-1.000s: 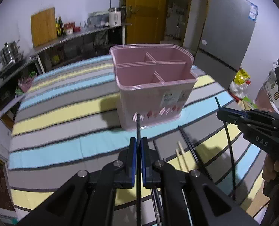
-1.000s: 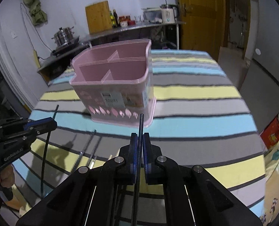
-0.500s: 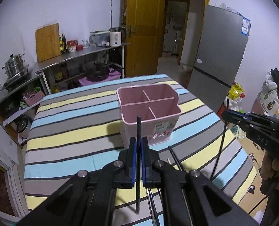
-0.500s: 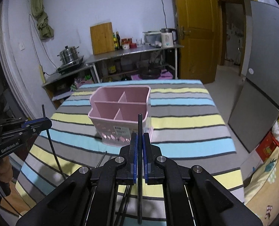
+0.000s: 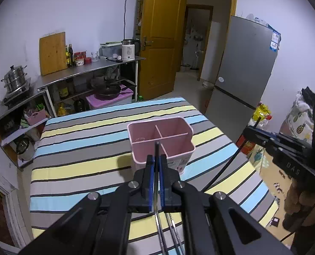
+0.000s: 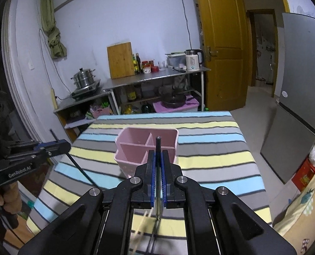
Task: Organize utensils
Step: 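Lift the left tool's chopstick over the pink basket while the right tool carries its chopstick there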
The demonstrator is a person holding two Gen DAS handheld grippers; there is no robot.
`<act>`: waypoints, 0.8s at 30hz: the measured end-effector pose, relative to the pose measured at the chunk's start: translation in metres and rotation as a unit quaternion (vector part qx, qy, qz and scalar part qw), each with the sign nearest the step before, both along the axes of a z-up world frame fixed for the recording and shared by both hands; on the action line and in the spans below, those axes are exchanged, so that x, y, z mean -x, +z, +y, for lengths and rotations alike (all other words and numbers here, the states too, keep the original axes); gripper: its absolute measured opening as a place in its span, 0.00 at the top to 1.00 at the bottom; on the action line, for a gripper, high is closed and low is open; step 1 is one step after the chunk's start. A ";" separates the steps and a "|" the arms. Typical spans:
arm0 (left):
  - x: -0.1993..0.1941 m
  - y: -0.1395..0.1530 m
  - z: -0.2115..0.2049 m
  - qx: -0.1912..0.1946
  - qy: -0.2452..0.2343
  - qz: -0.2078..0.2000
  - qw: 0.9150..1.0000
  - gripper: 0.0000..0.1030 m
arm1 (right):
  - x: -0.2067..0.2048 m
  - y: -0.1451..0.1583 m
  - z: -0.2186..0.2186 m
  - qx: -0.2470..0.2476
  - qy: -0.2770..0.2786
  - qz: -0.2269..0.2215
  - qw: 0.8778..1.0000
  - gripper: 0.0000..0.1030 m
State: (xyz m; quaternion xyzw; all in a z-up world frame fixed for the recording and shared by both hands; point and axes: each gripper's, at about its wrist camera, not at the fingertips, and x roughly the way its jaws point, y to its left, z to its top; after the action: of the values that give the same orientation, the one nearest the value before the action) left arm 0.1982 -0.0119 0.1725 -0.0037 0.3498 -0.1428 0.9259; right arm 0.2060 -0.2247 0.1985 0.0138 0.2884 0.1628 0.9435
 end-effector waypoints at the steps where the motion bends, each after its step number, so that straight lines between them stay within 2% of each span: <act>1: -0.002 0.002 0.000 0.003 -0.001 0.001 1.000 0.95 | -0.001 0.003 0.001 -0.003 0.001 -0.003 1.000 0.96; 8: -0.021 0.029 -0.001 0.019 0.001 -0.006 1.000 0.95 | -0.014 0.030 0.012 -0.022 0.006 -0.028 0.999 0.96; 15: -0.037 0.071 0.002 0.035 0.009 -0.038 0.999 0.95 | -0.031 0.057 0.021 -0.044 0.005 -0.056 0.997 0.96; 19: -0.051 0.078 0.004 0.035 0.012 -0.048 0.998 0.95 | -0.045 0.063 0.027 -0.053 0.005 -0.064 0.996 0.96; 24: -0.068 0.073 0.005 0.037 0.013 -0.049 0.998 0.95 | -0.067 0.050 0.036 -0.059 0.004 -0.054 0.997 0.96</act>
State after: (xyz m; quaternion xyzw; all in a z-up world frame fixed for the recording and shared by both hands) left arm 0.2665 -0.0071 0.2450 -0.0355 0.2986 -0.1433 0.9429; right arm 0.2728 -0.1889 0.2487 0.0597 0.2265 0.1842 0.9546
